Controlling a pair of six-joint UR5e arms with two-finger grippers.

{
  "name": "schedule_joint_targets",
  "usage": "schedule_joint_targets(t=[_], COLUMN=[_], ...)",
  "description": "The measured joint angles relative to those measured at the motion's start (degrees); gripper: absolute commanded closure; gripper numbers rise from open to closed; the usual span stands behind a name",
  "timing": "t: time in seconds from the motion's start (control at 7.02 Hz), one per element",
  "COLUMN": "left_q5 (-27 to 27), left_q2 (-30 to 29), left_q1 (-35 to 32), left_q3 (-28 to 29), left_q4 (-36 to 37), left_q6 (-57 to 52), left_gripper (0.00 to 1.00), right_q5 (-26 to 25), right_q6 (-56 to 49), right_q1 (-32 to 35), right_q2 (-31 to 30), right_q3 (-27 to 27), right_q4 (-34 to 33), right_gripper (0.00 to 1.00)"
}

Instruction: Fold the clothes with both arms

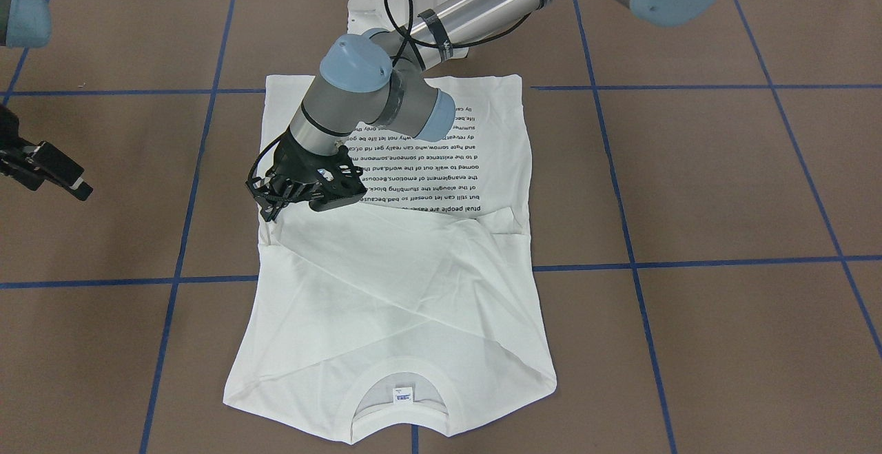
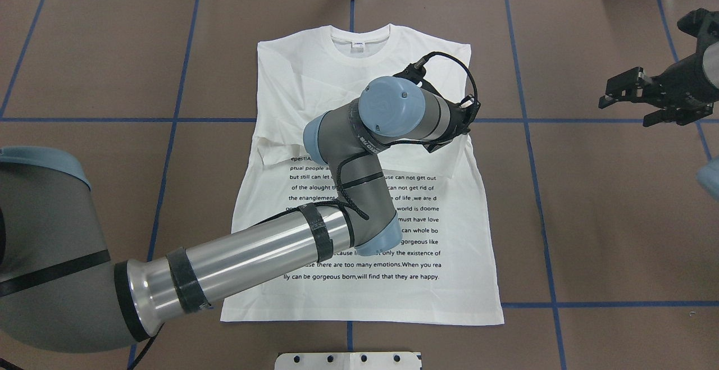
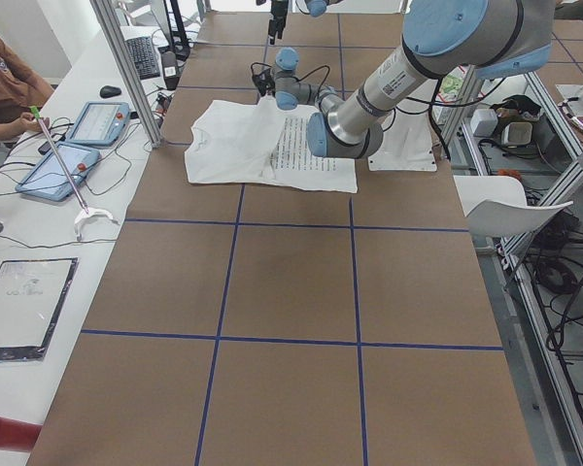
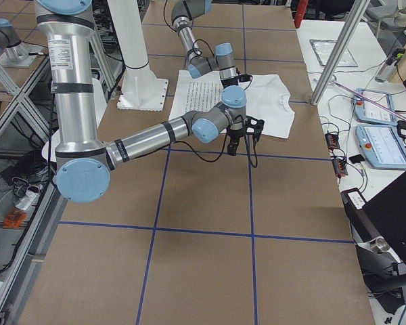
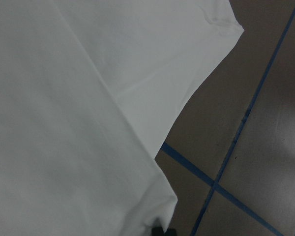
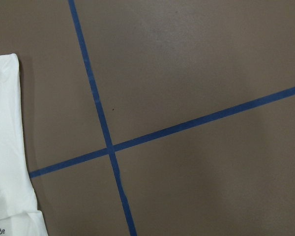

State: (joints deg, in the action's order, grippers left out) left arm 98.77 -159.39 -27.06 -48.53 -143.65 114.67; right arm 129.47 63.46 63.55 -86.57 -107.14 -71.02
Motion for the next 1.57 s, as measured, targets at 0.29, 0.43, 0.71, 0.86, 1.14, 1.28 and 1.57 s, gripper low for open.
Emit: schedule_joint_targets(t=[0.29,0.43,0.71,0.86,1.14,1.28,1.57], left_q5=[-1.3,-2.3,-3.0,-3.0,-2.9,-2.4,4.3], left_q2=[-1.3,-2.1,-2.7,-3.0,-3.1,-2.0,6.5], left_q1=[0.1,0.1,0.1,0.1,0.2,0.2,-0.2], left_q3=[1.8,3.9,5.5,5.7,4.6,1.8,-10.9], left_q4=[-1.4,-3.1,-4.5,-4.7,-4.8,-4.6,-0.3], left_q6=[0.1,0.2,0.2,0.3,0.8,1.1,0.0], left_gripper=[1.0,0.71,0.39,0.36,0.38,0.39,0.39], right_q5=[0.0,0.0,-0.1,-0.1,0.0,0.2,-1.9], right_q6=[0.0,0.0,0.0,0.0,0.4,1.5,10.2], right_q1=[0.0,0.1,0.0,0.0,-0.1,-0.7,-6.3], right_q2=[0.0,0.0,0.0,0.0,0.0,0.0,0.1], right_q3=[0.0,0.0,0.0,0.0,-0.1,-0.8,-4.3], right_q4=[0.0,0.0,0.0,0.0,0.0,0.0,0.0], right_gripper=[0.01,0.01,0.01,0.01,0.0,0.0,0.0])
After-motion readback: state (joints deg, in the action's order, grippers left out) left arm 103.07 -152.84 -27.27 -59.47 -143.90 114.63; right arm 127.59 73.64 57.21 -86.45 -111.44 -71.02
